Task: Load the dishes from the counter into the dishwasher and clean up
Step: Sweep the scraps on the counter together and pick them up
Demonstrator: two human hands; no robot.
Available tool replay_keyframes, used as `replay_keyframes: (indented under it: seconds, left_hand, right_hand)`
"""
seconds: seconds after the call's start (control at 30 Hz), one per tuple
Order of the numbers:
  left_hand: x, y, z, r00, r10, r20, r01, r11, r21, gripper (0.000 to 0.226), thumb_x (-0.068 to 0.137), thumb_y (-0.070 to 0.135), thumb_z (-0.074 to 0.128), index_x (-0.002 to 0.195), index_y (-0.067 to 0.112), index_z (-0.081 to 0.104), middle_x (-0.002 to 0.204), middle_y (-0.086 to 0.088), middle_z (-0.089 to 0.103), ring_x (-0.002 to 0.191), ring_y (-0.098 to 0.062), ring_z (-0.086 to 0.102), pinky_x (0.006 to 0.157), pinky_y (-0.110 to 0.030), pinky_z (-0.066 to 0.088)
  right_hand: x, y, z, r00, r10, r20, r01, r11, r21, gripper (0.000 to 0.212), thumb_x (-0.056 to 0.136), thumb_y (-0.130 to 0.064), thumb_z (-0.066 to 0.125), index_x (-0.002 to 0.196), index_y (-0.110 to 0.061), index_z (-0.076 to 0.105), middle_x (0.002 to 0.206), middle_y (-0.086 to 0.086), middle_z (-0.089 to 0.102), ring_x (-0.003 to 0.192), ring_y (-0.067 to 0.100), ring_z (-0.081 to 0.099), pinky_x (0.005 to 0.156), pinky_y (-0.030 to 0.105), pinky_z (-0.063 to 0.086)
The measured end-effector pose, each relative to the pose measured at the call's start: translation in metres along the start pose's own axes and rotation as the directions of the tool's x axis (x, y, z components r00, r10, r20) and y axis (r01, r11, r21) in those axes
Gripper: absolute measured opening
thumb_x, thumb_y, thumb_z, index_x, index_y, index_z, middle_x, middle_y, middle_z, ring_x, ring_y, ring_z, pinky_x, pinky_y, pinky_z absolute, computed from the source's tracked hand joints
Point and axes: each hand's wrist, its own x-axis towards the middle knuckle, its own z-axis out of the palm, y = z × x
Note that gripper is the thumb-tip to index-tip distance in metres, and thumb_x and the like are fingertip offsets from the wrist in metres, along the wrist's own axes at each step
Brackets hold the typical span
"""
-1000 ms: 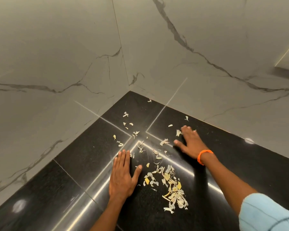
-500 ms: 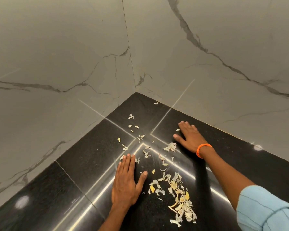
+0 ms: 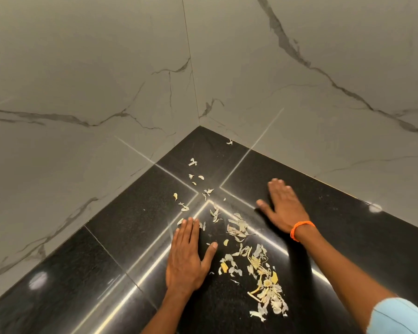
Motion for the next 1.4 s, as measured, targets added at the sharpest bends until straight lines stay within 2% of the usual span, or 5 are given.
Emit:
replay_keyframes:
  seconds: [0.13, 0.37, 0.97, 1.27, 1.4]
  left_hand:
    - [-0.003, 0.0, -0.002, 1.0, -0.001, 0.018, 0.001, 1.0, 0.007, 0.087, 0.094, 0.081, 0.016, 0.162, 0.029, -0.002, 0.169, 0.008, -0.007, 0.155, -0.006, -0.013, 0.127, -0.035, -0.003]
    - [-0.004, 0.002, -0.005, 0.999, -0.003, 0.04, 0.003, 1.0, 0.019, 0.087, 0.093, 0.082, 0.012, 0.161, 0.031, -0.007, 0.169, 0.009, -0.012, 0.154, -0.007, -0.018, 0.129, -0.039, 0.0]
    - [0.004, -0.004, -0.002, 1.0, 0.018, 0.006, -0.018, 1.0, -0.02, 0.087, 0.092, 0.084, 0.021, 0.162, 0.034, 0.008, 0.169, 0.014, -0.003, 0.153, -0.001, -0.016, 0.126, -0.035, -0.002]
    - [0.002, 0.002, -0.008, 1.0, 0.013, 0.008, -0.013, 0.999, -0.036, 0.088, 0.094, 0.081, 0.022, 0.161, 0.031, -0.005, 0.168, 0.014, -0.011, 0.152, -0.001, -0.02, 0.126, -0.032, -0.006]
    - [0.004, 0.001, -0.013, 0.999, 0.001, 0.032, 0.0, 1.0, -0.022, 0.089, 0.093, 0.083, 0.018, 0.16, 0.032, -0.009, 0.168, 0.013, -0.016, 0.15, 0.0, -0.025, 0.126, -0.032, -0.008]
  right_hand:
    - [0.0, -0.04, 0.0, 0.907, -0.392, 0.151, 0.382, 0.919, 0.093, 0.082, 0.094, -0.077, 0.019, 0.159, -0.029, 0.004, 0.165, -0.007, 0.001, 0.152, 0.006, -0.004, 0.126, 0.039, 0.009]
    - [0.096, -0.027, -0.015, 0.994, -0.06, 0.089, 0.045, 0.987, 0.155, 0.087, 0.096, -0.069, 0.033, 0.159, -0.013, 0.013, 0.166, 0.007, 0.009, 0.154, 0.02, 0.007, 0.125, 0.037, 0.008]
    - [0.242, -0.096, -0.049, 0.902, -0.102, 0.42, 0.122, 0.992, -0.023, 0.14, 0.052, -0.044, 0.097, 0.159, -0.018, 0.01, 0.165, 0.004, 0.01, 0.15, 0.029, 0.02, 0.119, 0.047, 0.028]
    - [0.193, -0.101, -0.033, 0.821, -0.383, 0.423, 0.379, 0.92, 0.097, 0.096, 0.081, -0.042, 0.079, 0.157, -0.023, 0.025, 0.164, -0.003, 0.019, 0.15, 0.02, 0.023, 0.122, 0.036, 0.016]
    - [0.163, -0.106, -0.029, 0.817, -0.425, 0.39, 0.208, 0.848, 0.488, 0.041, 0.081, -0.042, 0.078, 0.12, -0.032, 0.071, 0.124, -0.01, 0.07, 0.12, 0.003, 0.06, 0.114, 0.037, 0.04]
